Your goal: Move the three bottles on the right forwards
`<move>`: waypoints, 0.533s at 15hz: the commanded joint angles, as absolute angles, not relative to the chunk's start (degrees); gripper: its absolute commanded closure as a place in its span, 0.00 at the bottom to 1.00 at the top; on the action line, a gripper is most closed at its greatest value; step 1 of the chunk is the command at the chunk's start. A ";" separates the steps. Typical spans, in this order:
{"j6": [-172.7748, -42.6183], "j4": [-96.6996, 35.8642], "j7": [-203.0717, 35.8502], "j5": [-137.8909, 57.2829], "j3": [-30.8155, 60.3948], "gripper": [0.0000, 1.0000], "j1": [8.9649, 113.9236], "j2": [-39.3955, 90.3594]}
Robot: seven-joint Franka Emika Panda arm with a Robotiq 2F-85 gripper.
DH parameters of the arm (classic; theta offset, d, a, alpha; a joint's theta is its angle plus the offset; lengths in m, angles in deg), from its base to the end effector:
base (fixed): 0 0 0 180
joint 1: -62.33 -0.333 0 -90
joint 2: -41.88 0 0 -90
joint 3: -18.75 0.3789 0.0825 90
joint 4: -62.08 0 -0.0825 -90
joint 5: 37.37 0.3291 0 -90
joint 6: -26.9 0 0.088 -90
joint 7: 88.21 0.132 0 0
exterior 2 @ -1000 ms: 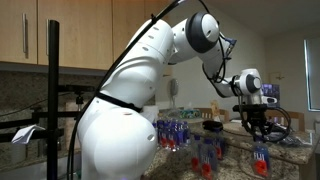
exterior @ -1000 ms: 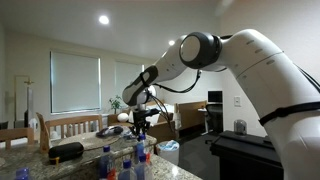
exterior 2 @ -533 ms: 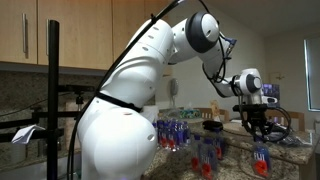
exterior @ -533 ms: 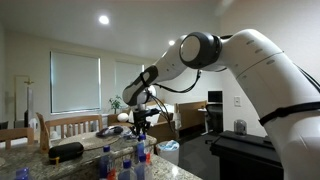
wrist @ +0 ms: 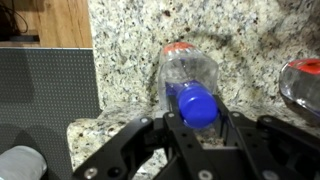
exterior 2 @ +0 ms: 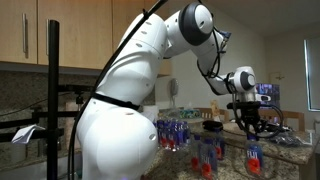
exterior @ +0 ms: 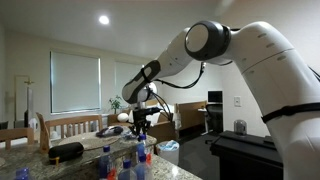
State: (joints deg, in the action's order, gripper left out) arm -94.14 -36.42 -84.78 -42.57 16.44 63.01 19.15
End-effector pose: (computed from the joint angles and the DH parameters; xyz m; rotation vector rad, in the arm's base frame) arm 0.6334 -0.0359 0.4187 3.0469 -0.0945 -0.0044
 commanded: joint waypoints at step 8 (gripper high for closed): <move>-97.55 -59.49 -65.45 -40.66 17.04 0.86 59.37 36.14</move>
State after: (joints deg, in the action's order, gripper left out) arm -95.67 -52.91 -72.57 -41.45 17.05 59.72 31.39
